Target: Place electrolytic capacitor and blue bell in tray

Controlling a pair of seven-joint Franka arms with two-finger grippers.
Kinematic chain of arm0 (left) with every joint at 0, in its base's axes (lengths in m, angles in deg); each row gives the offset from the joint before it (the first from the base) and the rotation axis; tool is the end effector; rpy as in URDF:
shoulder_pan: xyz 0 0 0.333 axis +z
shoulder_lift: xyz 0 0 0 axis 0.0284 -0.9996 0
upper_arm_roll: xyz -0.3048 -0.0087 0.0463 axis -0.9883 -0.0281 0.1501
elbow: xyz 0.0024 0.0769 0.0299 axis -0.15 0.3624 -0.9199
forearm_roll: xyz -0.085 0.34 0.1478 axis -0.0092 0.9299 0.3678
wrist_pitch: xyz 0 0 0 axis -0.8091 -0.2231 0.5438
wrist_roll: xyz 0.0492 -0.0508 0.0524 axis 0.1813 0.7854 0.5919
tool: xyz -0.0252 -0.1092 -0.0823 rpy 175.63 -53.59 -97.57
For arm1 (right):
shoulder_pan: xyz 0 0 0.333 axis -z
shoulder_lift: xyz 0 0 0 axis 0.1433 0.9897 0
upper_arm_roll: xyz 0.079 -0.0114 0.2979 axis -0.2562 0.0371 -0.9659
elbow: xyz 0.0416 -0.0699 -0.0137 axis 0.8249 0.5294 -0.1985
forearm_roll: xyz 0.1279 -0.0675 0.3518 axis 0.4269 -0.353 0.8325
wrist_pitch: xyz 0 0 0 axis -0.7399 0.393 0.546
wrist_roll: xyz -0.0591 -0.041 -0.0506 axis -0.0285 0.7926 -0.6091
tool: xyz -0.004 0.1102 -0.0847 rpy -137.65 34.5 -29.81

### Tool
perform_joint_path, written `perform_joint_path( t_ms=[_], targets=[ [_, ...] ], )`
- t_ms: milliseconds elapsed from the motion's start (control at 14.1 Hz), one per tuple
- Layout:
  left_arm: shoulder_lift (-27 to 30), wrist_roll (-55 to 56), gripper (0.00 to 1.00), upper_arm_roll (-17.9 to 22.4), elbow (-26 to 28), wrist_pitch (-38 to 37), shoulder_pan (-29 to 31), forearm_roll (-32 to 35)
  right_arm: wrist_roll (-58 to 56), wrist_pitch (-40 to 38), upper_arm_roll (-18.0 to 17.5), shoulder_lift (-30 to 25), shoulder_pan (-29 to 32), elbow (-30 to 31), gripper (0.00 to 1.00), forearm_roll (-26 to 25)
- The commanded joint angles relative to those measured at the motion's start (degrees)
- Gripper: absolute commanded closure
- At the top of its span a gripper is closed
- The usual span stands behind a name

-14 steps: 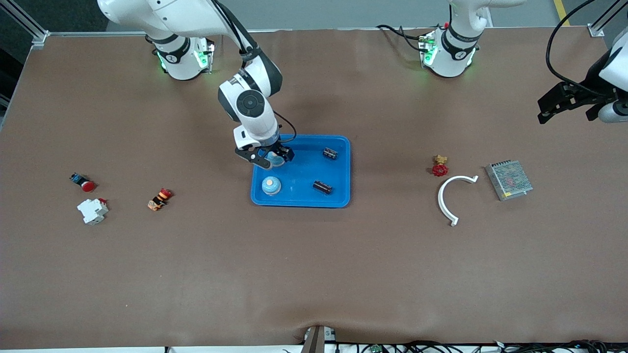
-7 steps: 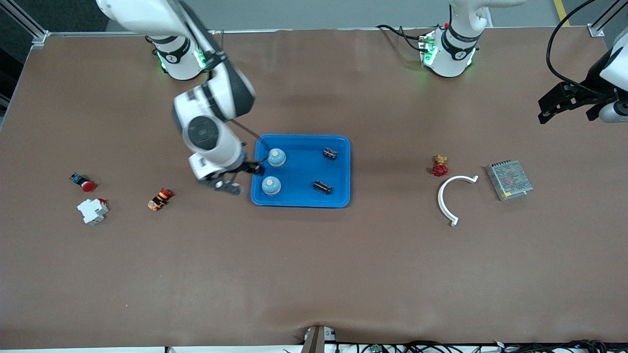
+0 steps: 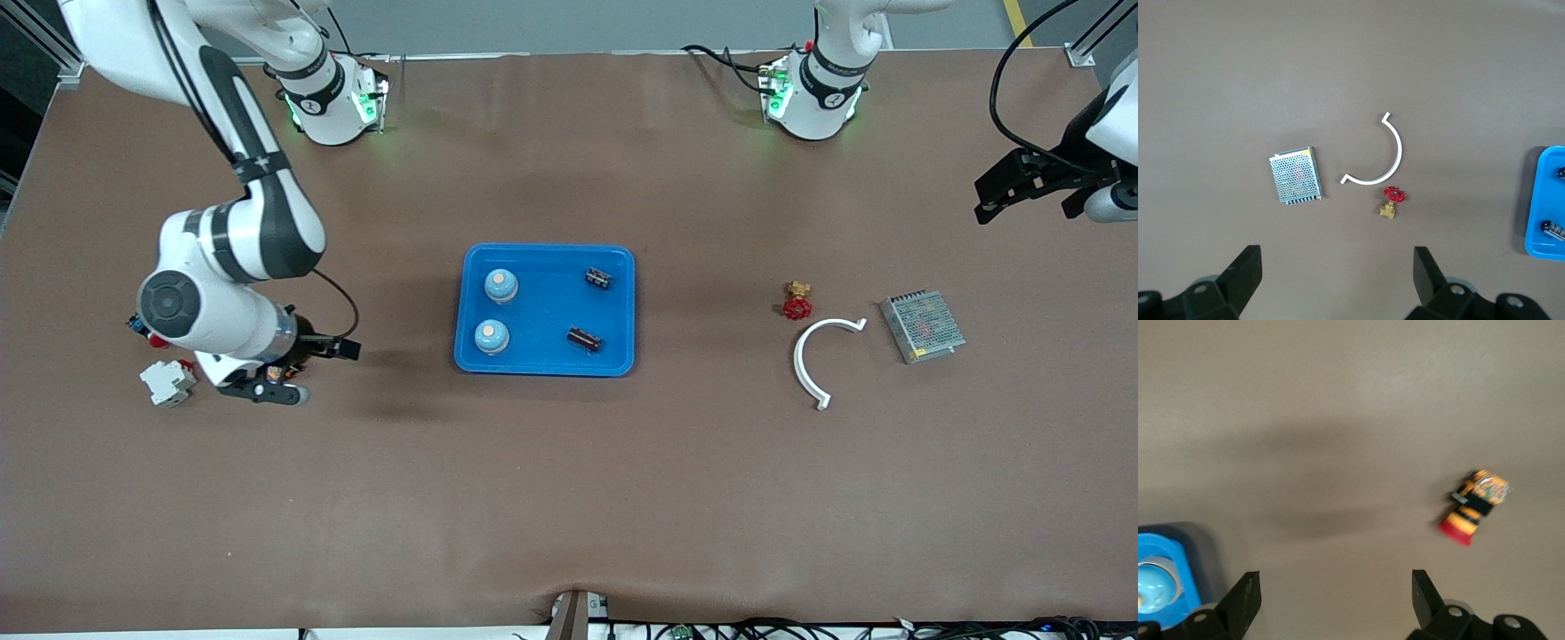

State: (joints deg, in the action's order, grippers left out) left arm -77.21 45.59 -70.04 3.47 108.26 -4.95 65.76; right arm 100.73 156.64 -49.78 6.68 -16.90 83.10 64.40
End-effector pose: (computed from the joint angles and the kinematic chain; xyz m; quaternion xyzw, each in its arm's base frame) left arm 0.5189 -0.0370 0.6124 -0.9993 -0.0141 -0.0225 0.0262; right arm 0.5996 0.0955 0.2836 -0.9954 0.0627 0.0682 0.0243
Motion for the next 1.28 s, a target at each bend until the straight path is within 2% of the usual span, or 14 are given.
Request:
perform_joint_path(
  t_ms=[0,213,922,1206],
  targets=[
    [0.50,-1.12,0.00,0.05,-0.05,-0.98,0.07,-0.67,-3.48,-0.94,-1.68,0.55,4.42,-2.61,0.00,-2.89],
    [0.50,-1.12,0.00,0.05,-0.05,-0.98,-0.02,-0.67,-9.19,-1.64,-1.86,0.55,7.87,-6.12,0.00,-4.40],
    [0.50,-1.03,0.00,-0.13,-0.05,-1.33,-0.11,-0.58,-9.21,-29.73,-1.68,-0.85,10.95,-31.78,0.00,-4.84],
    [0.50,-0.85,0.00,-0.48,-0.05,-1.33,-0.02,-0.67,-9.11,-34.51,-1.85,-7.07,11.83,-33.47,0.00,-4.40]
  ],
)
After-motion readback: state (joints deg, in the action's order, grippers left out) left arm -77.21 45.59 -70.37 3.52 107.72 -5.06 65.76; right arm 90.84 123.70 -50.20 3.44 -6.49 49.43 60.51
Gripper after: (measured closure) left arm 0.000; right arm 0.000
